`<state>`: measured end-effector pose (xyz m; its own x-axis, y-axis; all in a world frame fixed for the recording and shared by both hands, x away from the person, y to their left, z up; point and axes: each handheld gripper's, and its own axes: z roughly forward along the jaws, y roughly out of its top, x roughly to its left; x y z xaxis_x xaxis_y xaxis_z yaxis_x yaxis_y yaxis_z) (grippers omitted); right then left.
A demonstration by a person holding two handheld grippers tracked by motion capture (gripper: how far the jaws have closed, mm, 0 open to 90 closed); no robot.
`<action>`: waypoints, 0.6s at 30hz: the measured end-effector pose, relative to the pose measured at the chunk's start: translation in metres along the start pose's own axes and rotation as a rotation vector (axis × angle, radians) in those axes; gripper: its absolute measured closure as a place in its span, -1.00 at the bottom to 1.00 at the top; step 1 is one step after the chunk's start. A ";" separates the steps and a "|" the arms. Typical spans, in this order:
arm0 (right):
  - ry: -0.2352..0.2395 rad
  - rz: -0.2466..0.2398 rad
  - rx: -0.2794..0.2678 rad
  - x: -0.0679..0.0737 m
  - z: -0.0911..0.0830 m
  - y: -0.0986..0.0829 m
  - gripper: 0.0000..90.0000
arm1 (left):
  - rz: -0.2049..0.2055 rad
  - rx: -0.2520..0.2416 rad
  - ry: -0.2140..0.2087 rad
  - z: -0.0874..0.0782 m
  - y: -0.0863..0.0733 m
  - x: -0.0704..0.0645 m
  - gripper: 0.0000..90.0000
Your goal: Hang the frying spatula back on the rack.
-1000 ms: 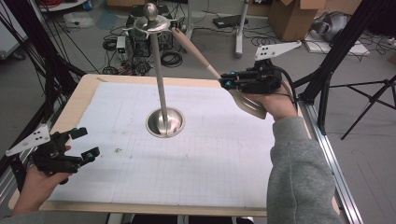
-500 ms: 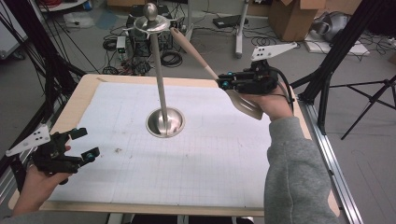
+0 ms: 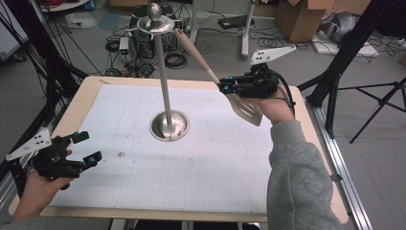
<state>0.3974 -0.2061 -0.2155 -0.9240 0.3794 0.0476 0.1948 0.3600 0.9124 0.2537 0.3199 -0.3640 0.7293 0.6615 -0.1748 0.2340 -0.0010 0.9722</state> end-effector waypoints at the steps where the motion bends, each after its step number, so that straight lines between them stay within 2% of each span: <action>1: 0.001 0.001 0.002 0.000 0.001 0.000 0.72 | 0.000 0.000 0.001 0.000 0.000 0.000 -0.96; 18: -0.005 -0.003 0.016 -0.001 0.014 -0.002 0.72 | 0.000 -0.002 0.003 -0.002 0.001 -0.001 -0.96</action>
<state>0.4026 -0.1954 -0.2231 -0.9229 0.3828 0.0422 0.1968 0.3746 0.9061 0.2517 0.3207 -0.3630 0.7277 0.6634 -0.1742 0.2324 0.0005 0.9726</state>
